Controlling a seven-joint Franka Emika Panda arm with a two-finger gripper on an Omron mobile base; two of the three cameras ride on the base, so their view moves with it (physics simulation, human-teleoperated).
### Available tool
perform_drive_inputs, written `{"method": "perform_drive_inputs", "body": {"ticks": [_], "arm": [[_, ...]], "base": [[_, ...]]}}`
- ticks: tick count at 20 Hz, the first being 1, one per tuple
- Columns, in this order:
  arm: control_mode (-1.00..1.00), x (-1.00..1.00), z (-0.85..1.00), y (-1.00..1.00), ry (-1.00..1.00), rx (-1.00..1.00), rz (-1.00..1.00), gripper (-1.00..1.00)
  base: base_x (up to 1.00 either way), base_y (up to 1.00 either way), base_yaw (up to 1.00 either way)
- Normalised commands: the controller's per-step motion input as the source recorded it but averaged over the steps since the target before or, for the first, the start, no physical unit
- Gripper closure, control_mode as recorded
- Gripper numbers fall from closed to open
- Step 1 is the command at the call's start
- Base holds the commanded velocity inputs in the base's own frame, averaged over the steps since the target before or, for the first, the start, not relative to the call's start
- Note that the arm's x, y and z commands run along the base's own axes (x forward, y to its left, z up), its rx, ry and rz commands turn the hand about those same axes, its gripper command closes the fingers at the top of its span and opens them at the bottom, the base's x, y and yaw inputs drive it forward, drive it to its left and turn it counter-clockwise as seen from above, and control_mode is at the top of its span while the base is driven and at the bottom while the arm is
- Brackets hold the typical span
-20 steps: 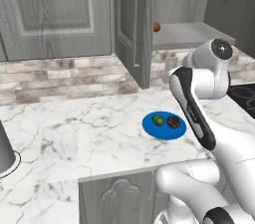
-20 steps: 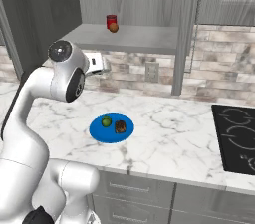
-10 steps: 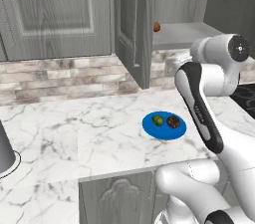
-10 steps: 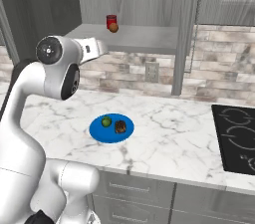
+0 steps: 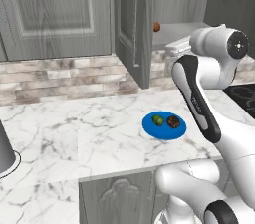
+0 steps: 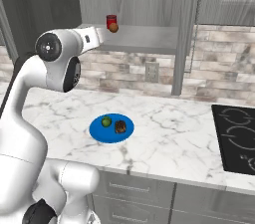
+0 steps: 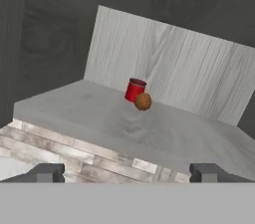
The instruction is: Pick the avocado and bread from the counter and place them on the plate. Then pick the jam from the cabinet and place it next to the plate. Lastly close the cabinet door.
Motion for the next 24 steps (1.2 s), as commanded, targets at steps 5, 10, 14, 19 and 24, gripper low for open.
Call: {"method": "perform_drive_inputs", "body": {"ticks": [5, 10, 14, 19, 24], "arm": [[-1.0, 0.43, 0.17, 0.0, 0.0, 0.0, 0.0, -1.0], [-1.0, 0.49, 0.14, 0.0, 0.0, 0.0, 0.0, -1.0], [-1.0, 0.46, 0.05, 0.0, 0.0, 0.0, -0.01, -1.0], [-1.0, 0.45, 0.04, 0.0, 0.0, 0.0, 0.0, -1.0], [-1.0, 0.4, 0.04, 0.0, 0.0, 0.05, 0.0, -1.0]], "base": [[0.0, 0.0, 0.0], [0.0, 0.0, 0.0], [0.0, 0.0, 0.0], [0.0, 0.0, 0.0], [0.0, 0.0, 0.0]]}}
